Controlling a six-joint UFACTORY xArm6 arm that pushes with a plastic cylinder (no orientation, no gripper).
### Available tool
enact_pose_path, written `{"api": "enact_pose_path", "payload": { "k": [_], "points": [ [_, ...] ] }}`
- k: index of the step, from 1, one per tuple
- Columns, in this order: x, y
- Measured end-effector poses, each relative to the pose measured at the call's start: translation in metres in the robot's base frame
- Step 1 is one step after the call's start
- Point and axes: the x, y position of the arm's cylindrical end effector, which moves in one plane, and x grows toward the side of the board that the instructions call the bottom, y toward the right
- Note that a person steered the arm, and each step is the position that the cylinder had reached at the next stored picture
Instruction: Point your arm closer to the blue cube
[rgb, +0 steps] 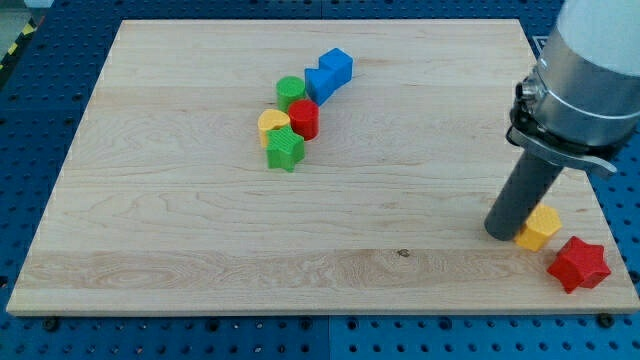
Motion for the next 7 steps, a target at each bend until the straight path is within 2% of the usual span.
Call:
{"api": "enact_pose_path", "payload": {
  "k": [3, 7],
  "points": [
    [-0.002, -0.007],
    [-0.121, -0.093]
  ]
}}
